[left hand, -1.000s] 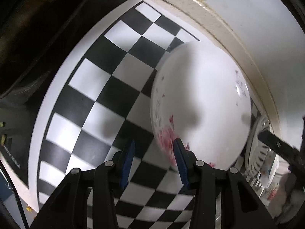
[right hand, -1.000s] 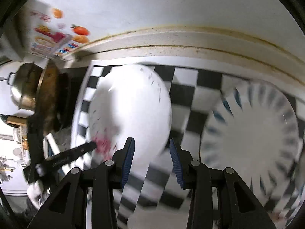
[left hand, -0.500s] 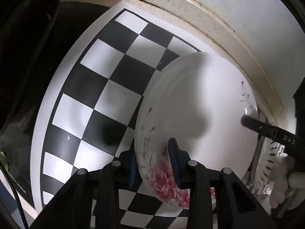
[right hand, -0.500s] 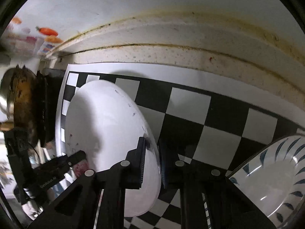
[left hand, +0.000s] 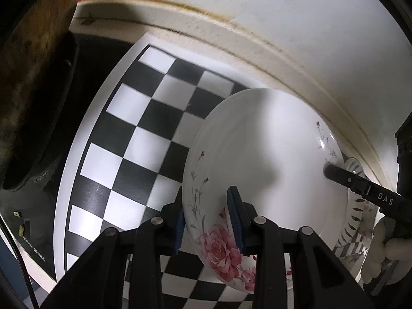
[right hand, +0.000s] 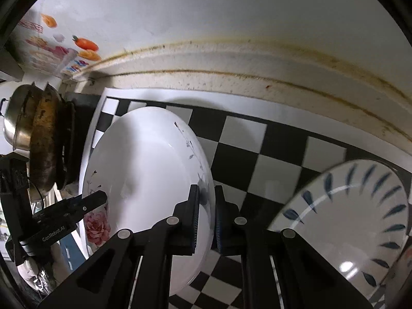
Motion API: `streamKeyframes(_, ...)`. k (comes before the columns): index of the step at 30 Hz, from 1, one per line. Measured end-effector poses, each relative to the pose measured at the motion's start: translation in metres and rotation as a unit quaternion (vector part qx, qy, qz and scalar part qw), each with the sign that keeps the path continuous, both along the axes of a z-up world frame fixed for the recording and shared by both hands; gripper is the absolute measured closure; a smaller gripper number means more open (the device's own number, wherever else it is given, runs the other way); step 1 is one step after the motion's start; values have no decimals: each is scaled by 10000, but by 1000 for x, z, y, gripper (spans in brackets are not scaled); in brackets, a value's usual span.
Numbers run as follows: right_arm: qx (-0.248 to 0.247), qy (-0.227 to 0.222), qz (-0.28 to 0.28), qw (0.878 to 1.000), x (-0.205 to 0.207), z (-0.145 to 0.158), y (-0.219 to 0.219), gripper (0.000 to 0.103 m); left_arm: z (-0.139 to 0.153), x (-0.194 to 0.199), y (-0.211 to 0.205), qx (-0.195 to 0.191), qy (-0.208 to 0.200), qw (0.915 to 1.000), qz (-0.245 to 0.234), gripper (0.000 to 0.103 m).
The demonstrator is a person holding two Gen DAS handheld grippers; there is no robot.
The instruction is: Organize plates and bowls
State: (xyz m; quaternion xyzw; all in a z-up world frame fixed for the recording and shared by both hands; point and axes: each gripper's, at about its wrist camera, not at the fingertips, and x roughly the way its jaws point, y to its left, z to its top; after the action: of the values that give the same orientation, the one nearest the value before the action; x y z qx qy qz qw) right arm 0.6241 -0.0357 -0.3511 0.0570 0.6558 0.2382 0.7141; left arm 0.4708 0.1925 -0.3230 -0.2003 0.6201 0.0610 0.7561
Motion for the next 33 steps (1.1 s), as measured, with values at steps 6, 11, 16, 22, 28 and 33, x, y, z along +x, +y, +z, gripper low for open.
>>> streamKeyframes(6, 94, -277, -190, 9994, -20, 40, -30, 91, 37, 0, 4, -32, -260, 9993, -268, 75)
streamKeyframes(11, 158, -464, -445, 9978, -49, 71, -60, 91, 62, -7, -17, -41, -423, 9974, -586, 75)
streamKeyframes(16, 184, -590, -745, 9953, -93, 93, -96, 91, 78, -30, -39, -37, -487, 9935, -1032, 75)
streamKeyframes(22, 162, -584, -1125, 9918, -164, 103, -136, 91, 71, -63, -75, -5, -313, 9864, -1615, 75)
streamKeyframes(28, 10, -453, -1278, 9908, -233, 88, -157, 91, 47, -97, -101, -31, 86, 9807, -1954, 75)
streamKeyframes(33, -38, -168, -1523, 9882, -272, 57, -175, 91, 27, -113, -123, 128, 312, 9725, -2304, 75)
